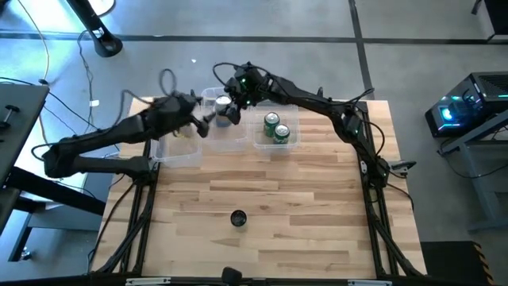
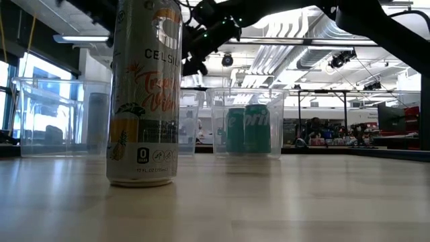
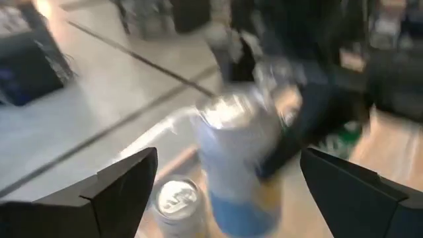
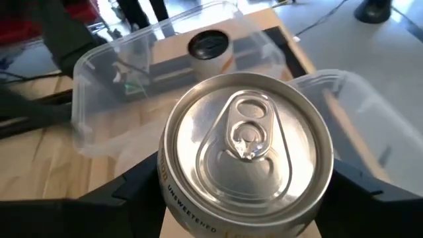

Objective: Sort soda cans
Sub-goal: Put the blue white soda can into the middle transparent bin

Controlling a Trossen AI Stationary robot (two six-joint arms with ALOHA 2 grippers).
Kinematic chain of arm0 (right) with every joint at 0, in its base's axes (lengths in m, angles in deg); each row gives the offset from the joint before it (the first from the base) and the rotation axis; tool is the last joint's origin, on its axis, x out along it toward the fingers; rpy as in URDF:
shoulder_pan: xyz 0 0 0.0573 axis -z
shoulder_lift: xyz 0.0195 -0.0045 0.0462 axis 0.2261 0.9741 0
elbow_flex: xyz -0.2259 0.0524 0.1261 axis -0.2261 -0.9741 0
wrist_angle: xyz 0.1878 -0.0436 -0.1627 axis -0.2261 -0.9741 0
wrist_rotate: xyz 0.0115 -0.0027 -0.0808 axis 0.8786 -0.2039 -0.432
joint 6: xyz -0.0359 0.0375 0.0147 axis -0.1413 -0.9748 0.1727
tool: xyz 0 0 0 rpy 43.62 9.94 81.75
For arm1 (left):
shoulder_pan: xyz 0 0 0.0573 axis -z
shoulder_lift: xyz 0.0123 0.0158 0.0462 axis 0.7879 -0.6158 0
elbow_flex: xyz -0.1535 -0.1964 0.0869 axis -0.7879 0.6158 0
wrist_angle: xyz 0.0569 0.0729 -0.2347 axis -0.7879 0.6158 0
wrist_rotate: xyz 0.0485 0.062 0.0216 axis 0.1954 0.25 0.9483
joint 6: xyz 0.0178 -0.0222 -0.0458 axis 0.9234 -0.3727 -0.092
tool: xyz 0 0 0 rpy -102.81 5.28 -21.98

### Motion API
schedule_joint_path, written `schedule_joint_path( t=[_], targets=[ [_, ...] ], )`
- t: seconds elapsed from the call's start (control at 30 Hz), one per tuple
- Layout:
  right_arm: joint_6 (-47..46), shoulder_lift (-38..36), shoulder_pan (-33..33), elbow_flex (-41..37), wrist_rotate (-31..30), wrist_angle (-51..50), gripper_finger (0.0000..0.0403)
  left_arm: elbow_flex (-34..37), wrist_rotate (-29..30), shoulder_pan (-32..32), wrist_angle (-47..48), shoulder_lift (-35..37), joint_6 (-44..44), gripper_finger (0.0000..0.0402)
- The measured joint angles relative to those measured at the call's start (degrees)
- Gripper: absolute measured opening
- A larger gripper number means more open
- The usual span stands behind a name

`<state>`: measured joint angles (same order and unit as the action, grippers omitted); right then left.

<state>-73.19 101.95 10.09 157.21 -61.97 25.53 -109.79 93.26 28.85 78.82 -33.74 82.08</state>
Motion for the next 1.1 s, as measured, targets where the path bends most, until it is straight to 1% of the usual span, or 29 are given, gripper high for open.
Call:
schedule_joint_path(
  t=[0.1,0.17,0.3,0.47,0.63,0.8,1.0,1.1],
  targets=[
    [-0.6,0.4,-0.8,-3.2,-0.7,4.6,0.0274,0.7,3.7,0.0,-0.2,5.3,-0.4,0.0364],
    [-1.6,0.6,-1.1,-5.9,-2.2,7.1,0.0274,1.9,6.9,-0.1,0.2,8.6,-1.5,0.0365],
    [-1.8,0.7,-1.4,-11.0,-8.2,9.6,0.0274,3.6,10.4,-0.1,1.5,13.8,-4.6,0.0365],
    [-2.1,0.6,-1.8,-16.4,-11.9,11.6,0.0274,6.0,12.8,-0.1,3.3,16.1,-8.0,0.0366],
    [-0.8,0.1,-3.5,-19.1,-15.8,11.7,0.0274,9.3,12.2,-0.1,3.0,15.9,-12.8,0.0366],
    [-0.4,0.0,-4.9,-19.3,-15.2,9.3,0.0274,11.3,10.6,0.0,2.6,15.9,-17.1,0.0366],
    [-1.2,-0.4,-5.7,-19.4,-13.9,7.8,0.0274,11.4,10.4,0.0,1.0,15.9,-16.5,0.0366],
    [-1.4,-0.7,-6.8,-19.2,-11.6,3.2,0.0274,11.4,10.0,0.1,1.2,16.1,-17.1,0.0366]
  ],
)
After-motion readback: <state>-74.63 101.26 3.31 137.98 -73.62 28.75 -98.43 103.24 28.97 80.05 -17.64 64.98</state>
